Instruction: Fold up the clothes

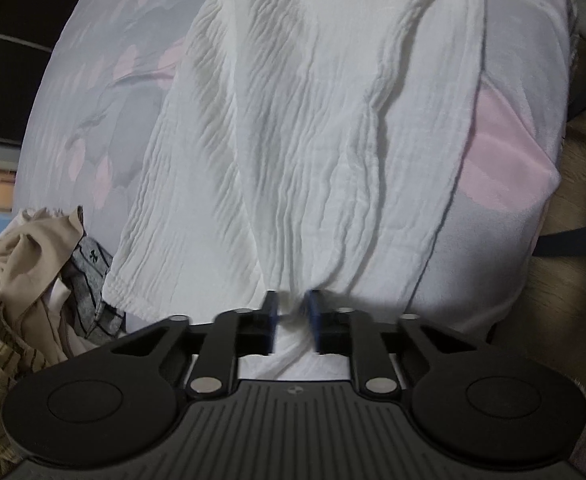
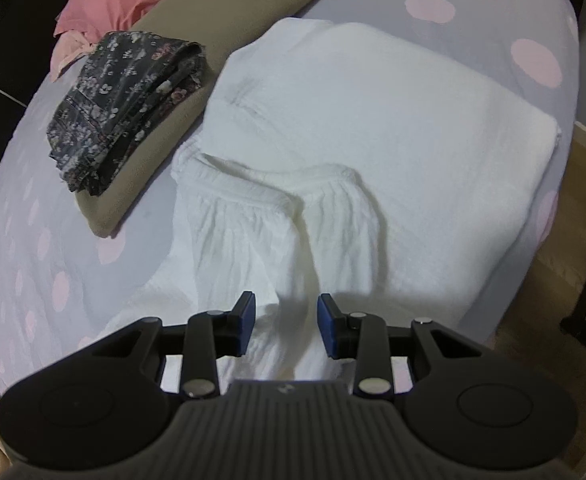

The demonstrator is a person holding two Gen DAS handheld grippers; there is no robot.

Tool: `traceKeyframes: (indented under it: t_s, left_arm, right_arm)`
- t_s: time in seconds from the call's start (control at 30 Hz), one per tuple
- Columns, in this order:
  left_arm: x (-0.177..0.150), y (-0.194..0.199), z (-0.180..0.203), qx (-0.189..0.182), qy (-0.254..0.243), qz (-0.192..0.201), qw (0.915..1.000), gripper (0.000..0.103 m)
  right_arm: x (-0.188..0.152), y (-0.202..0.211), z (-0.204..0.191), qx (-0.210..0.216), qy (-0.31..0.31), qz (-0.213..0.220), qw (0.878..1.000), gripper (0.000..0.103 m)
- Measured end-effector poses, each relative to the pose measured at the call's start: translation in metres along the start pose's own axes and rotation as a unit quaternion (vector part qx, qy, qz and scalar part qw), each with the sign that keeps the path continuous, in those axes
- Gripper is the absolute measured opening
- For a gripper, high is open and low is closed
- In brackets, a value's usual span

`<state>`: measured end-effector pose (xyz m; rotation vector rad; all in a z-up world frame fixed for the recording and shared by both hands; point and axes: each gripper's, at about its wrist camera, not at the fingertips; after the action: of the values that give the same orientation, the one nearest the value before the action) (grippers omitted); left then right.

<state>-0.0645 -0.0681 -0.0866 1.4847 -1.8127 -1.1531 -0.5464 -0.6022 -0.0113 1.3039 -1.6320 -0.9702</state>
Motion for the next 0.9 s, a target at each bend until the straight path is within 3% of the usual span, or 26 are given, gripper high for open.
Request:
traceKeyframes:
  t_s: [0.1,0.13,0.2,0.23,0.37,0.47,0.5,0.7,0.9]
  left_arm:
    - [-0.005,0.004,-0.004,-0.005,0.017,0.004,0.9998,0.003]
    - [-0.006,0.008,-0.007,-0.004,0.024,0.007,0.9997,0.002]
    - [-0.01,0.016,-0.013,0.005,0.042,0.016,0.999,0.002]
    - [-0.012,0.021,-0.018,0.01,0.054,0.022,0.9982,0.001]
    - [-0.025,0.048,-0.04,0.018,0.112,0.061,0.9917,0.001]
    - [-0.029,0.065,-0.04,0.007,0.115,0.078,0.9903,0.001]
    - [-0.028,0.065,-0.035,0.004,0.104,0.075,0.9918,0.001]
    - [-0.024,0.036,0.001,-0.034,0.032,0.029,0.9985,0.001]
    - [-0.035,0.007,0.013,-0.047,0.008,-0.048,0.9978,0.002]
  right_arm:
    - [0.001,-0.006,-0.007,-0.001,0.01,-0.009,1.0,0.037]
    - [0.001,-0.009,-0.007,-0.003,0.011,-0.017,1.0,0.031]
    - [0.002,-0.01,-0.006,-0.002,0.008,-0.016,1.0,0.007]
    - [0.002,-0.008,-0.005,-0.001,0.007,-0.006,1.0,0.007]
    - [-0.002,0.033,-0.005,0.022,0.008,0.104,0.994,0.006]
    - [-0.009,0.06,-0.004,0.014,0.008,0.177,0.984,0.006]
    - [-0.01,0.062,-0.004,0.009,0.007,0.182,0.983,0.006]
    - [-0.004,0.037,0.009,-0.034,-0.026,0.109,0.993,0.006]
    - [-0.001,0.02,0.021,-0.073,-0.047,0.063,0.994,0.008]
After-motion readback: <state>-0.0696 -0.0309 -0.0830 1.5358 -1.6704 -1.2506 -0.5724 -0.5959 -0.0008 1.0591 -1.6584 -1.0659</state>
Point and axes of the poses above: each gripper's, at about its wrist camera, not at the fingertips, and y roughly against the way its jaws point, z to its right, x to its top, and after that the axes turned 8 degrees about -z, right-handed
